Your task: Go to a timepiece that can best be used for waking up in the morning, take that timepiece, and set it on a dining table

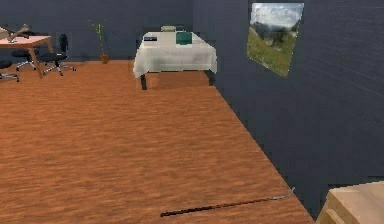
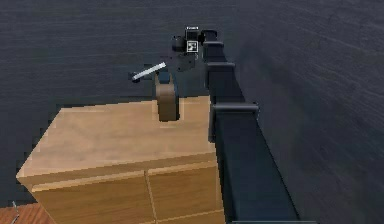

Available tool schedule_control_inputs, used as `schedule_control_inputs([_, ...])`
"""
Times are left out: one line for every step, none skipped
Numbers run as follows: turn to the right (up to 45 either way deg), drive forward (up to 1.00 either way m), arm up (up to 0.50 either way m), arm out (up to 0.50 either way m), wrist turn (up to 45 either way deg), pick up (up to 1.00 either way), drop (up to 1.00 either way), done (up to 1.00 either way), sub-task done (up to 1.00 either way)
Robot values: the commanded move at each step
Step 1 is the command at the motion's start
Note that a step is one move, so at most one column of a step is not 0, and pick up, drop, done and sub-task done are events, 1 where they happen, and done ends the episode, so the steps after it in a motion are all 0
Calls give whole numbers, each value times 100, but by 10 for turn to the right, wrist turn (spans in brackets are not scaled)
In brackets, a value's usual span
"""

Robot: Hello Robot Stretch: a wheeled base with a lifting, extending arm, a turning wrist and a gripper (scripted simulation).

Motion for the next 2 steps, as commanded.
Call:
schedule_control_inputs([0, 0, 0, 0, 60, 0, 0, 0, 0])
schedule_control_inputs([0, 0, -20, 0, 0, 0, 0, 0, 0])
